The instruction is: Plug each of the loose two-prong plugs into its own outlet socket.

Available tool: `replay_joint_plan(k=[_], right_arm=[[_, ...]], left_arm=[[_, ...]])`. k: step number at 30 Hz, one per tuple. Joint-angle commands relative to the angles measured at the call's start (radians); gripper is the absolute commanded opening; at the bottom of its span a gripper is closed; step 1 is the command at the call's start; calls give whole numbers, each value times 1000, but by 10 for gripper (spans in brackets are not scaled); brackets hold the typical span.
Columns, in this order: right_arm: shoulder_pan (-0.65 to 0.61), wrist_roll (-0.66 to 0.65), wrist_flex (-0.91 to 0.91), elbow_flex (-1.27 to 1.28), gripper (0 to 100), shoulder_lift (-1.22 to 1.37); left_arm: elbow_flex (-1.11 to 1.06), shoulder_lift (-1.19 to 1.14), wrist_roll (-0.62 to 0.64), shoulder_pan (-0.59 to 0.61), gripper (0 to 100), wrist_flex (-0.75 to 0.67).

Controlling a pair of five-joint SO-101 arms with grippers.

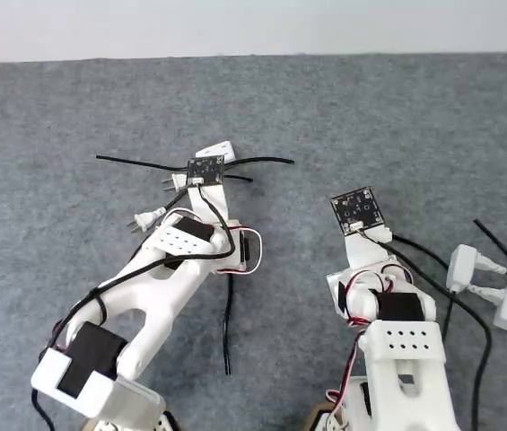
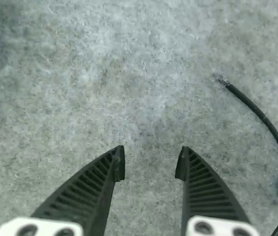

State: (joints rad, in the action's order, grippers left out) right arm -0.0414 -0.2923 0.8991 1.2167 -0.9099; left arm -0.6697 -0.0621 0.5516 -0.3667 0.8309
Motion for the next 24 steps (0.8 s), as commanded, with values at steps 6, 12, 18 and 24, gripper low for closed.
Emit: replay_joint_plan(k=[6,12,18,24], right_arm=[[-4,-12,-10,-3,169,-22],[-8,-12,-10,-2,169,-22],[-8,-12,-10,-2,169,-22],[-8,-12,-10,-2,169,-22]], left_arm=[[-208,252,-55,-40,11,-25],[-349,450,-77,-17,13,-63],[-321,419,-100,43,60,-61],[-364,428,-98,35,281,-63]])
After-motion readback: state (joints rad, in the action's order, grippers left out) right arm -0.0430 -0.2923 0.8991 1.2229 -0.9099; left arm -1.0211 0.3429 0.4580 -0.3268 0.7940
